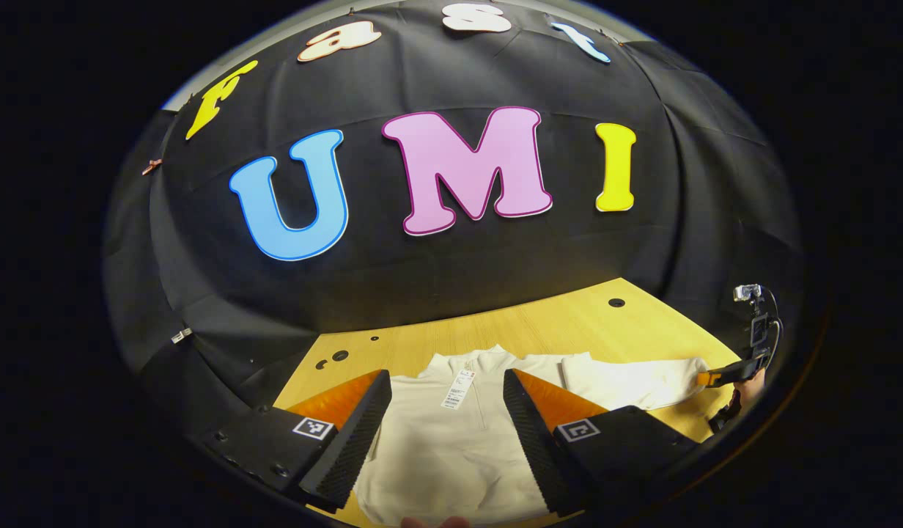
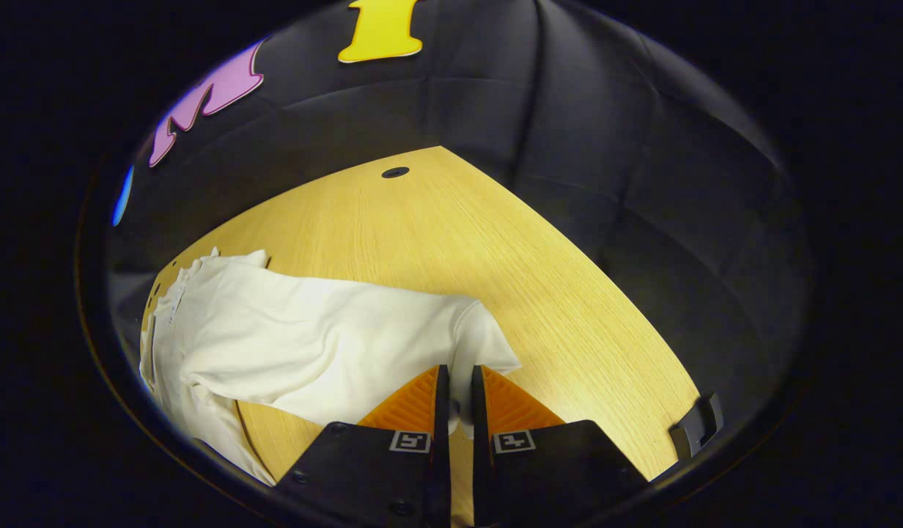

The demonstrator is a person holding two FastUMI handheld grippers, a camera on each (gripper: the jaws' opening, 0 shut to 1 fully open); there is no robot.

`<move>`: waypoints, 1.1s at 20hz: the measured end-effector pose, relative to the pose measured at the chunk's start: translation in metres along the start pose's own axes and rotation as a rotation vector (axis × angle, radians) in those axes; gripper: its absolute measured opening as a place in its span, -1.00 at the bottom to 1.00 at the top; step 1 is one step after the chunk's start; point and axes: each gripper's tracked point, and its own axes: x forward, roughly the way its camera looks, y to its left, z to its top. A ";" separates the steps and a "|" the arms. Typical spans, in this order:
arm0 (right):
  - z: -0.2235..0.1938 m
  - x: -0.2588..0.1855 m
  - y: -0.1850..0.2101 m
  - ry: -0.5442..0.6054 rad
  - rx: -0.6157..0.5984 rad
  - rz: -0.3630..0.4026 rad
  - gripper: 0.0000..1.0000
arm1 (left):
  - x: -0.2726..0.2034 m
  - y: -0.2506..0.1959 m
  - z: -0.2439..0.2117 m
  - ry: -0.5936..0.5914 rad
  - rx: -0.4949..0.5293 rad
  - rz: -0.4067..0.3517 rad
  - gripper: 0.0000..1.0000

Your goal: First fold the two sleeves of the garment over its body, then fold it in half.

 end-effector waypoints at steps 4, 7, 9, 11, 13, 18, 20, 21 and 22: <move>0.017 -0.027 0.007 -0.072 -0.008 -0.017 -0.68 | -0.010 0.017 0.000 -0.022 0.035 -0.015 0.89; 0.033 -0.054 0.019 -0.130 -0.019 -0.037 -0.67 | -0.013 0.031 0.000 -0.037 0.030 -0.038 0.89; 0.036 -0.079 0.029 -0.156 -0.007 -0.035 -0.68 | -0.014 0.042 0.001 -0.047 0.015 -0.052 0.89; 0.040 -0.098 0.042 -0.181 0.000 -0.030 -0.68 | -0.016 0.056 0.001 -0.059 0.002 -0.058 0.90; 0.043 -0.115 0.057 -0.208 -0.001 -0.018 -0.67 | -0.018 0.072 -0.001 -0.070 -0.011 -0.061 0.89; 0.057 -0.152 0.118 -0.273 -0.011 0.042 -0.68 | -0.029 0.118 -0.017 -0.072 -0.049 -0.047 0.89; 0.062 -0.162 0.155 -0.301 -0.024 0.080 -0.68 | -0.034 0.138 -0.024 -0.075 -0.061 -0.033 0.89; 0.064 -0.165 0.173 -0.311 -0.028 0.098 -0.68 | -0.037 0.148 -0.027 -0.075 -0.065 -0.025 0.89; 0.066 -0.168 0.192 -0.317 -0.028 0.118 -0.68 | -0.039 0.159 -0.030 -0.074 -0.071 -0.016 0.89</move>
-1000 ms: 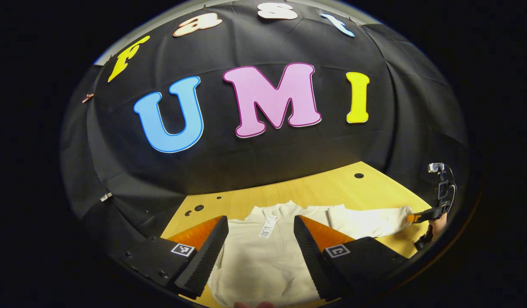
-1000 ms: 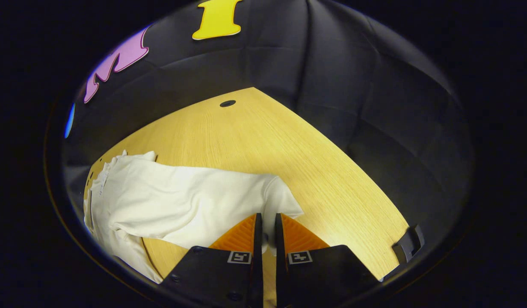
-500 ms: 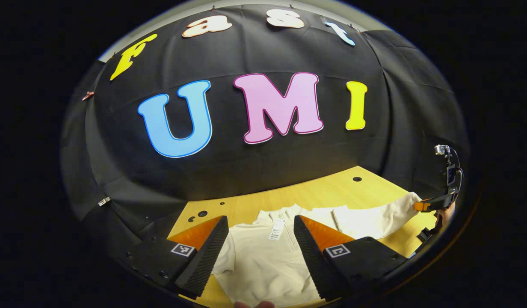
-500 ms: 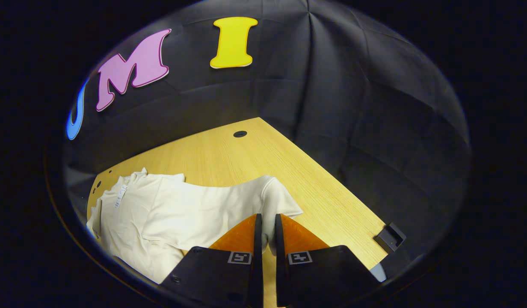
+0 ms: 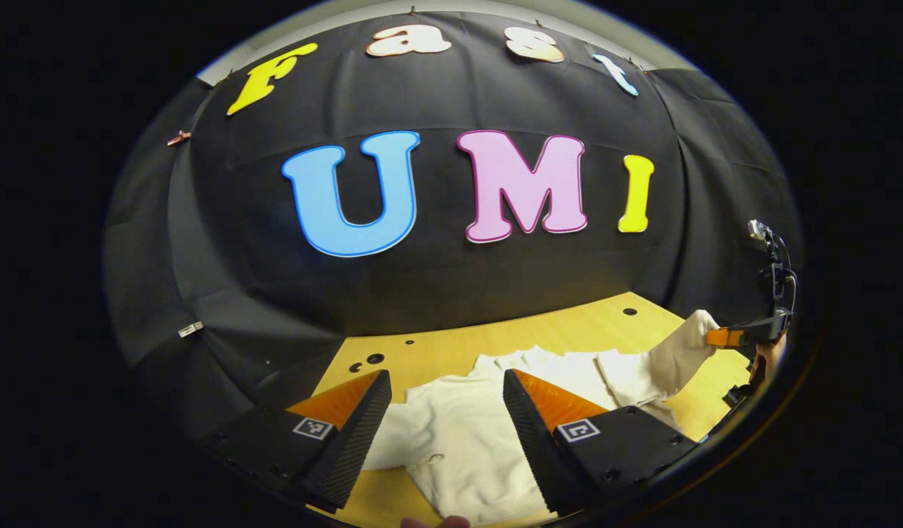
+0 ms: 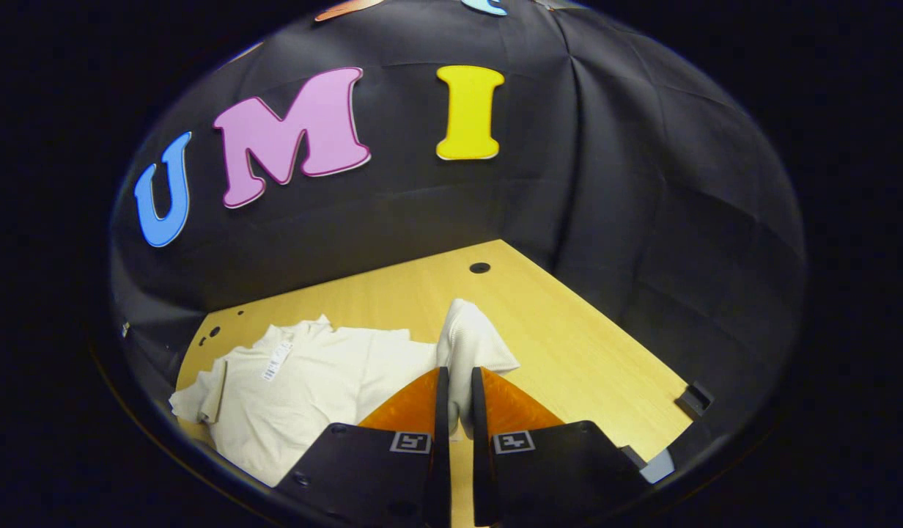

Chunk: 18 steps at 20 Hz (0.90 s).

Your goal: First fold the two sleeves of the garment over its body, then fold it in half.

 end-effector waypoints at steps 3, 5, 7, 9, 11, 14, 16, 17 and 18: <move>0.000 0.001 0.056 -0.004 0.014 0.061 -0.68 | -0.007 0.033 -0.006 0.001 -0.016 0.030 0.89; -0.001 0.001 0.091 -0.006 0.018 0.106 -0.68 | -0.011 0.054 -0.012 0.005 -0.024 0.053 0.89; -0.002 0.000 0.125 -0.008 -0.003 0.144 -0.68 | -0.014 0.077 -0.020 0.010 -0.032 0.078 0.89; -0.006 -0.001 0.158 -0.005 -0.027 0.186 -0.68 | -0.017 0.100 -0.030 0.021 -0.041 0.108 0.89; -0.015 -0.001 0.190 0.011 -0.043 0.225 -0.68 | -0.019 0.122 -0.041 0.034 -0.049 0.136 0.89; -0.033 0.003 0.230 0.043 -0.065 0.270 -0.68 | -0.017 0.151 -0.059 0.062 -0.072 0.170 0.89; -0.048 0.007 0.256 0.070 -0.085 0.299 -0.68 | -0.016 0.169 -0.074 0.086 -0.089 0.200 0.89; -0.056 0.010 0.267 0.082 -0.096 0.312 -0.68 | -0.017 0.176 -0.081 0.097 -0.100 0.213 0.89; -0.064 0.013 0.278 0.096 -0.107 0.323 -0.68 | -0.018 0.183 -0.087 0.109 -0.108 0.225 0.89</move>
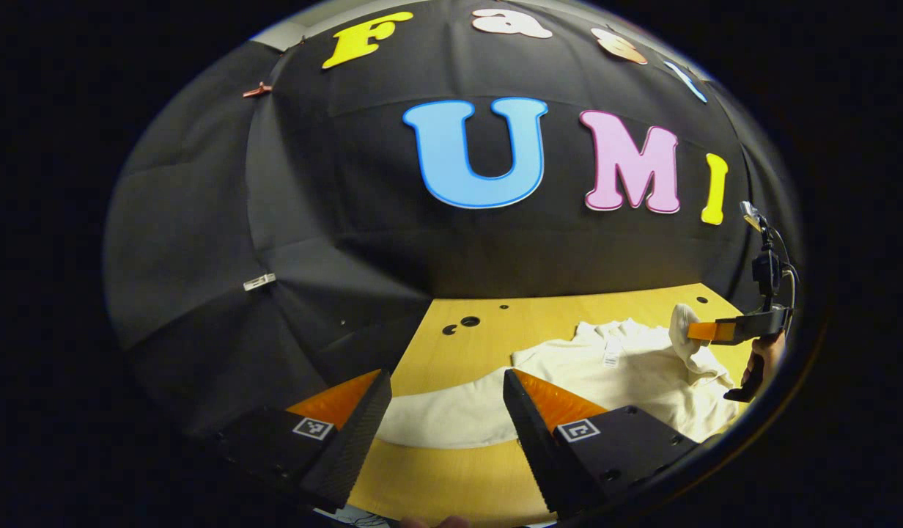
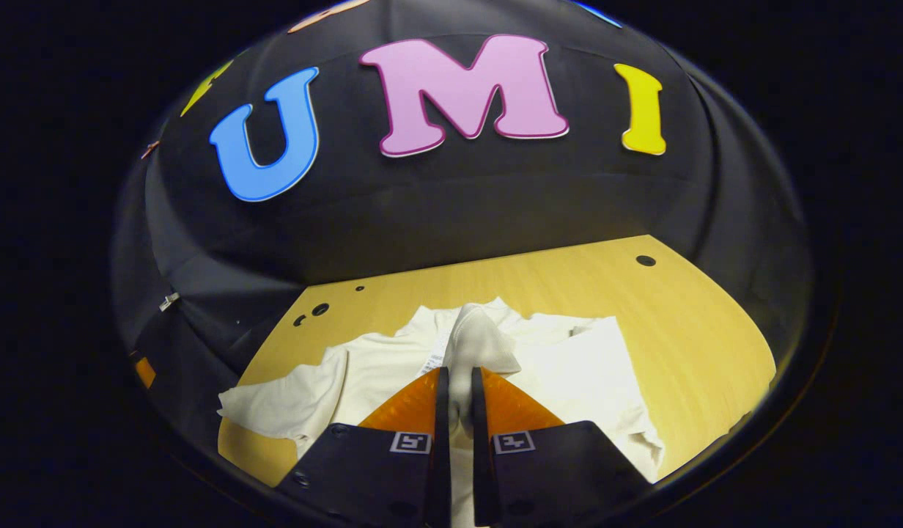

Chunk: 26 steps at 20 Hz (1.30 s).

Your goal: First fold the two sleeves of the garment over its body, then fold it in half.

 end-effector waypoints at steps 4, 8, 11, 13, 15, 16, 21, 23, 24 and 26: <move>-0.034 0.026 0.033 0.069 -0.018 0.032 -0.68 | 0.006 0.028 -0.023 0.029 0.008 0.033 0.89; -0.076 0.049 0.053 0.147 -0.055 0.041 -0.64 | 0.026 0.050 -0.054 0.065 0.018 0.049 0.89; -0.101 0.060 0.073 0.194 -0.055 0.072 -0.47 | 0.042 0.064 -0.076 0.102 0.004 0.065 0.89; -0.110 0.065 0.084 0.208 -0.059 0.084 -0.64 | 0.053 0.072 -0.085 0.120 0.000 0.079 0.90; -0.116 0.067 0.095 0.218 -0.056 0.101 -0.55 | 0.061 0.081 -0.097 0.136 -0.006 0.086 0.90; -0.117 0.068 0.100 0.223 -0.055 0.109 -0.48 | 0.064 0.083 -0.103 0.144 -0.009 0.085 0.91; -0.118 0.057 0.125 0.243 -0.026 0.176 -0.19 | 0.081 0.087 -0.133 0.188 -0.047 0.060 0.90; -0.112 0.042 0.138 0.256 0.009 0.230 0.11 | 0.088 0.089 -0.147 0.212 -0.066 0.044 0.90; -0.107 0.034 0.138 0.254 0.016 0.240 0.14 | 0.092 0.091 -0.153 0.224 -0.074 0.047 0.90; -0.094 0.016 0.128 0.242 0.023 0.221 0.62 | 0.102 0.094 -0.161 0.246 -0.102 0.053 0.90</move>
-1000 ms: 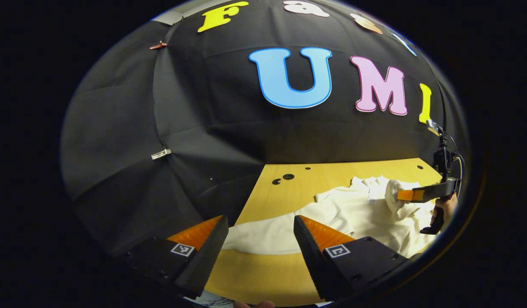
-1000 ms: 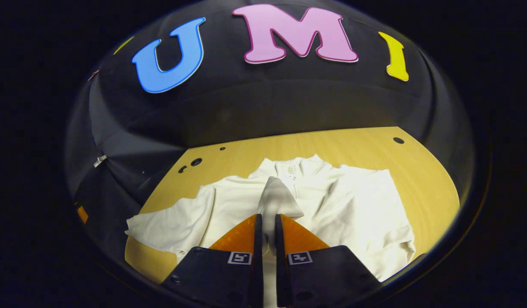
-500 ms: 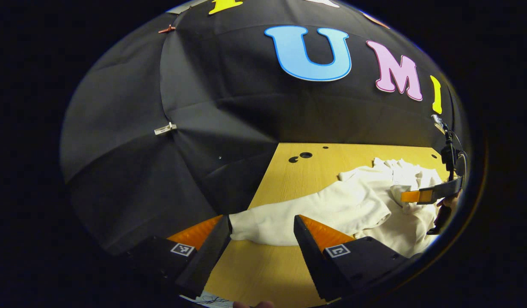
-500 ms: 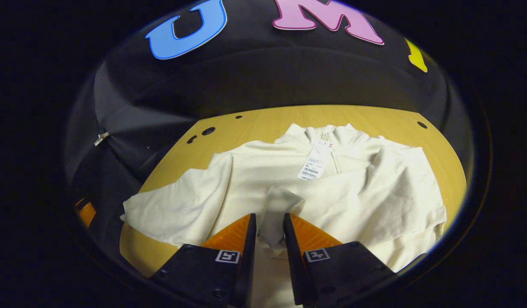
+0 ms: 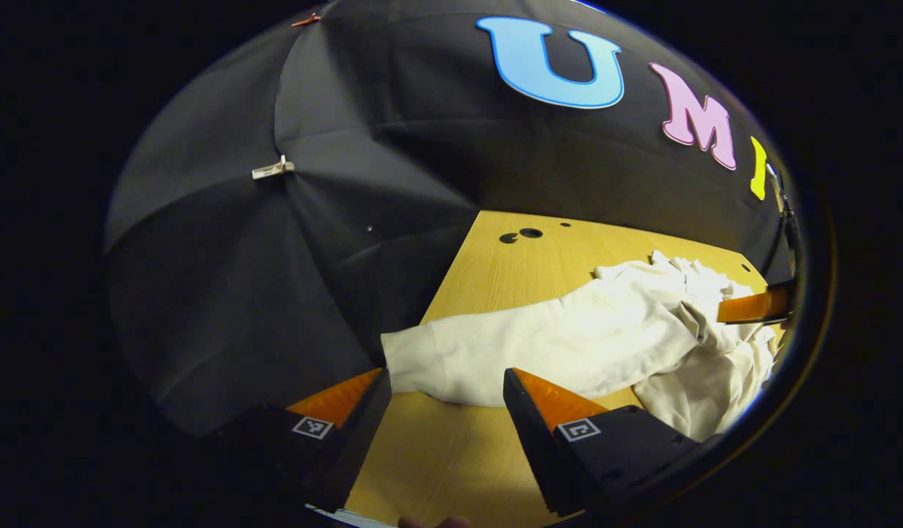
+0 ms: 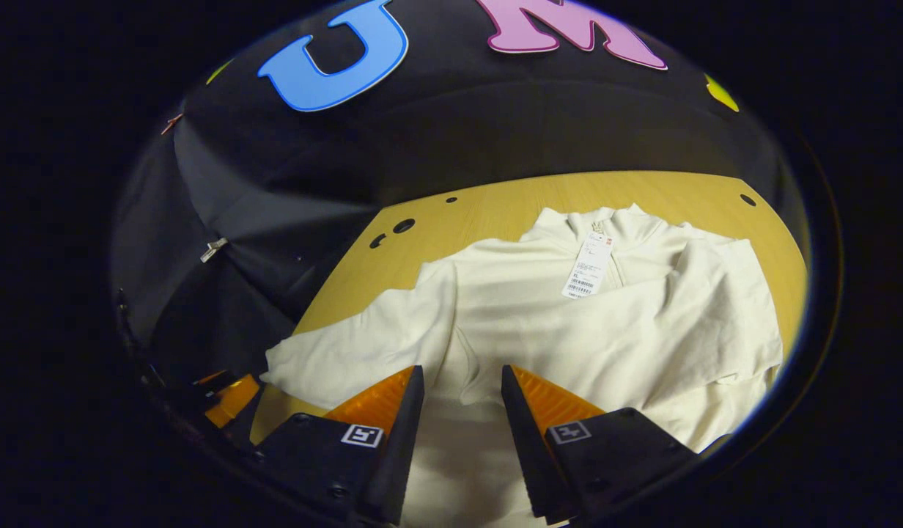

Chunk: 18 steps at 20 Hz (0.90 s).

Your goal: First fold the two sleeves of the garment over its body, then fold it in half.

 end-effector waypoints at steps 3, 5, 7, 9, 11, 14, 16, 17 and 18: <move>0.010 -0.038 -0.017 -0.020 0.014 -0.043 0.34 | 0.013 0.010 -0.004 0.022 -0.014 0.011 0.90; 0.011 -0.059 -0.032 -0.020 -0.008 -0.072 0.34 | 0.026 0.014 -0.006 0.042 0.000 0.011 0.90; 0.008 -0.079 -0.050 -0.013 -0.022 -0.105 0.34 | 0.037 0.017 -0.014 0.084 0.015 0.016 0.90; 0.004 -0.102 -0.064 -0.015 -0.022 -0.137 0.33 | 0.047 0.017 -0.021 0.122 0.008 0.013 0.90; 0.001 -0.121 -0.075 -0.019 -0.014 -0.159 0.34 | 0.056 0.017 -0.030 0.163 0.018 0.015 0.90; -0.004 -0.144 -0.093 -0.022 0.007 -0.194 0.34 | 0.065 0.018 -0.033 0.192 0.051 0.023 0.94; -0.009 -0.153 -0.101 -0.025 0.030 -0.208 0.34 | 0.070 0.017 -0.033 0.188 0.054 0.040 0.95; -0.011 -0.156 -0.106 -0.027 0.040 -0.213 0.34 | 0.069 0.014 -0.031 0.189 0.064 0.037 0.83; -0.012 -0.160 -0.109 -0.031 0.051 -0.215 0.34 | 0.068 0.010 -0.031 0.200 0.088 0.033 0.50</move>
